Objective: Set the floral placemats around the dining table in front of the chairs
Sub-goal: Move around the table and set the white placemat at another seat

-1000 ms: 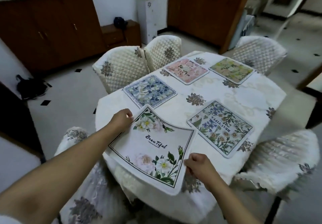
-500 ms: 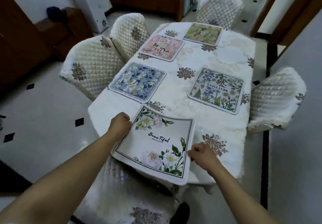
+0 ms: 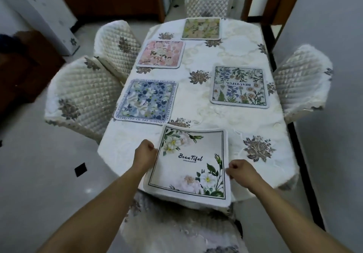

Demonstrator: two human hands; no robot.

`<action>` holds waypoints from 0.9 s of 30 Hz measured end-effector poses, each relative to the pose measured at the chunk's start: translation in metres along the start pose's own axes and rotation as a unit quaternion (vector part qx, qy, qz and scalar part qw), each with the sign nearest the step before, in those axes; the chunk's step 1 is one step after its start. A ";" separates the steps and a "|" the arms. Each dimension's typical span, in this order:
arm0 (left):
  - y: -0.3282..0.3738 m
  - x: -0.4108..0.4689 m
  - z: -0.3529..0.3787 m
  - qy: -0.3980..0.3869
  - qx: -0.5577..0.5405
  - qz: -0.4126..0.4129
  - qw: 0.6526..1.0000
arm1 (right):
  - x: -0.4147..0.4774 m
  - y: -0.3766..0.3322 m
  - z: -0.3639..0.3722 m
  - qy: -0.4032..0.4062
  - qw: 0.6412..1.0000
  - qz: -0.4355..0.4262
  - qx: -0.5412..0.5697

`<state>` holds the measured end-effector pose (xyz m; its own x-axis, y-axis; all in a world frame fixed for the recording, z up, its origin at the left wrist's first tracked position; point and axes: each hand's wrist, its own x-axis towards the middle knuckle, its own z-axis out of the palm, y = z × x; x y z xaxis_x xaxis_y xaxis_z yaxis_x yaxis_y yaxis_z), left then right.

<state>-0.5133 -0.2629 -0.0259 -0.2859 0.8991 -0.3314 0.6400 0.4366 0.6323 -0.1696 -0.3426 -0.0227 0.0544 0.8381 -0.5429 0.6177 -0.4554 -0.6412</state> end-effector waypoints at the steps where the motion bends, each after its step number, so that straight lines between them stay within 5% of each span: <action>1: -0.003 0.005 0.002 -0.016 0.002 0.011 1.000 | -0.001 0.000 0.006 0.015 1.000 0.010 -0.002; 16: -0.047 0.036 0.011 -0.135 0.061 0.058 0.987 | -0.007 -0.002 0.069 0.100 0.978 0.170 -0.075; 27: -0.052 0.029 0.010 -0.114 0.002 0.072 0.991 | -0.007 0.000 0.077 0.173 0.972 0.152 -0.046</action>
<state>-0.5479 -0.2596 -0.0761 -0.0240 0.9215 -0.3877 0.6649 0.3043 0.6821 -0.2306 -0.3721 -0.0607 0.4967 0.7272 -0.4738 0.5982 -0.6823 -0.4203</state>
